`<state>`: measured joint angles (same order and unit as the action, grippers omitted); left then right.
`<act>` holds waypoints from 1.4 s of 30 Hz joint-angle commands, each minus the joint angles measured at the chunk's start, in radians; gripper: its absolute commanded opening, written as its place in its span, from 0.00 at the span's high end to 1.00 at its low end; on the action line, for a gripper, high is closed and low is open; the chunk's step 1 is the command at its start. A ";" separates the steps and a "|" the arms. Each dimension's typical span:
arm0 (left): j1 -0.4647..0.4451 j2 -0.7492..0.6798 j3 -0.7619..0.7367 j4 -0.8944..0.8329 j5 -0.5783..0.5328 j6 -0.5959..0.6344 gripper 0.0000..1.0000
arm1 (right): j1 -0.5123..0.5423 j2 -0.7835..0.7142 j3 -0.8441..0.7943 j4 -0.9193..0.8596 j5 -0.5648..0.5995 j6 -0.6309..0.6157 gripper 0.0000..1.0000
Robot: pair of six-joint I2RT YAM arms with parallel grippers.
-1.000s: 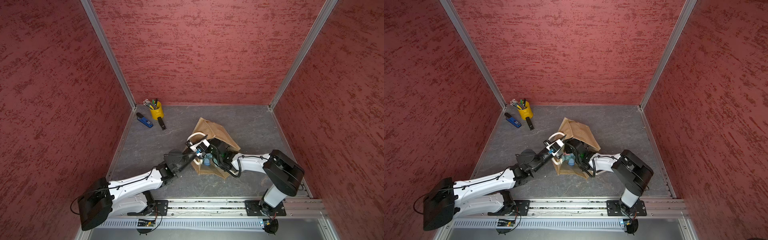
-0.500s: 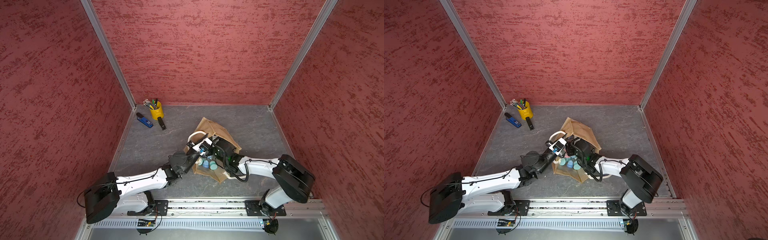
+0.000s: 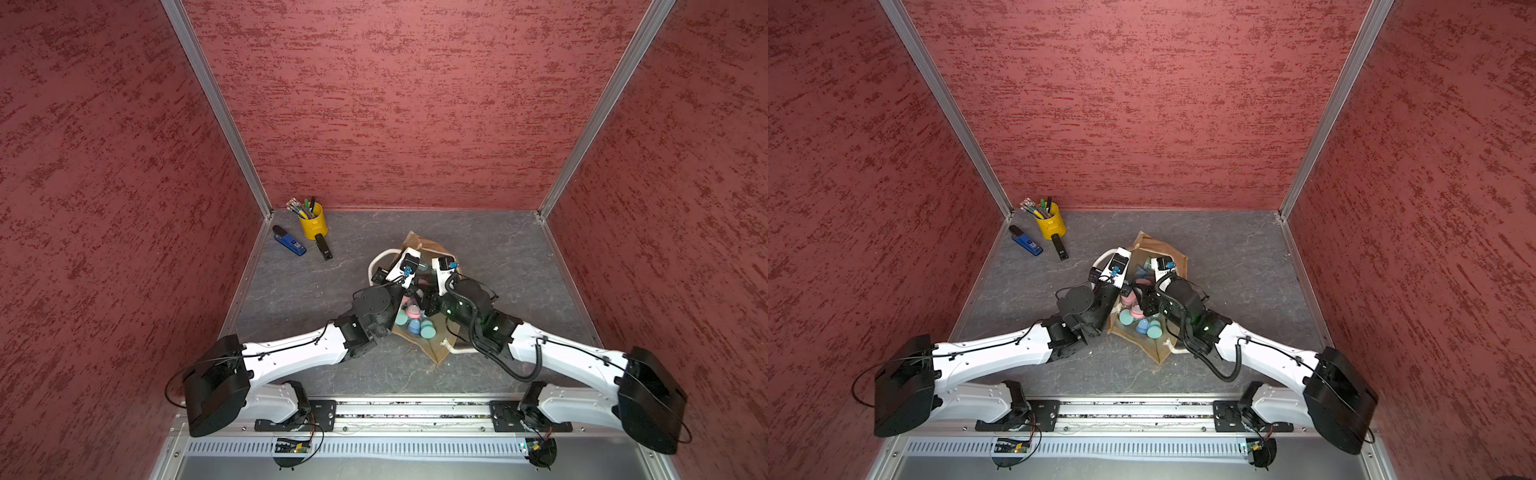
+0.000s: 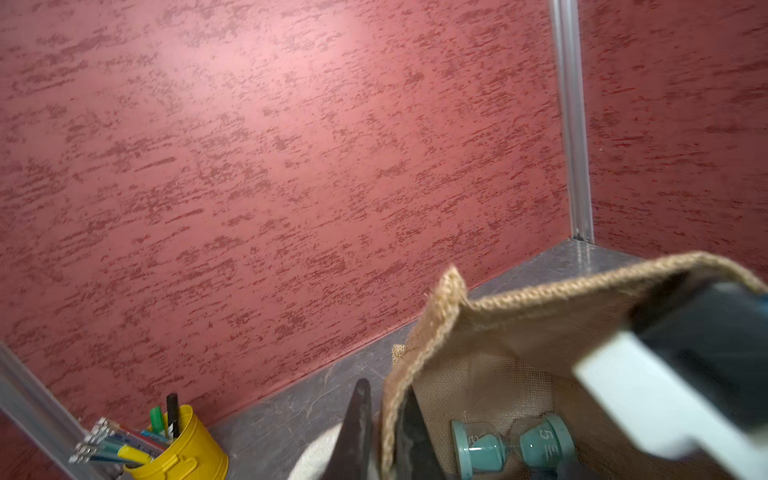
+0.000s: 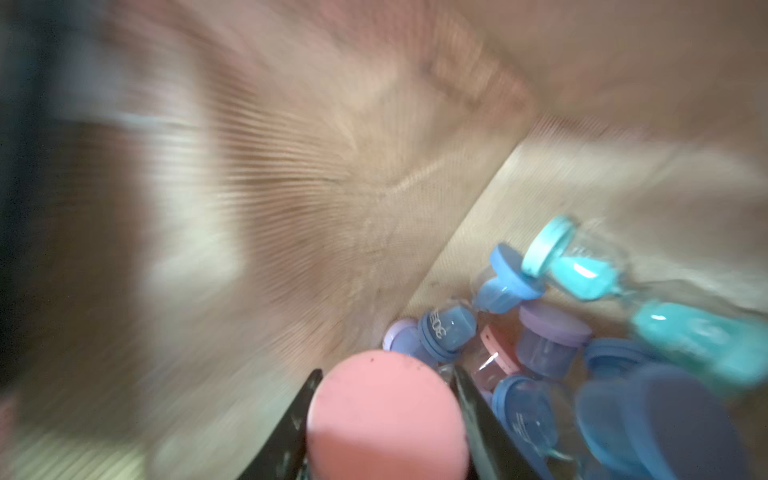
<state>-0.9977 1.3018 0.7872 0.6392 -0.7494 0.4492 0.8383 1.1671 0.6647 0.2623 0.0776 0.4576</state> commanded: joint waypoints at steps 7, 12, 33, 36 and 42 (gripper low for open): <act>0.036 -0.010 0.112 -0.148 -0.153 -0.106 1.00 | -0.021 -0.172 0.119 -0.080 0.006 -0.038 0.75; 0.039 -0.003 0.115 -0.136 -0.176 -0.063 1.00 | -0.128 -0.212 0.203 -0.214 -0.040 0.002 0.75; 0.021 -0.030 0.109 -0.119 -0.181 0.006 1.00 | -0.682 0.370 0.720 -0.686 -0.255 -0.186 0.73; 0.021 -0.035 0.106 -0.118 -0.176 0.003 1.00 | -0.681 0.460 0.716 -0.672 -0.275 -0.223 0.73; 0.021 -0.035 0.103 -0.111 -0.173 0.002 1.00 | -0.680 0.632 0.751 -0.703 -0.286 -0.296 0.72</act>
<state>-0.9771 1.3071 0.8791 0.4343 -0.9180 0.4427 0.1555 1.7622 1.3811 -0.4160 -0.1829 0.2367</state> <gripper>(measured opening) 0.100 0.442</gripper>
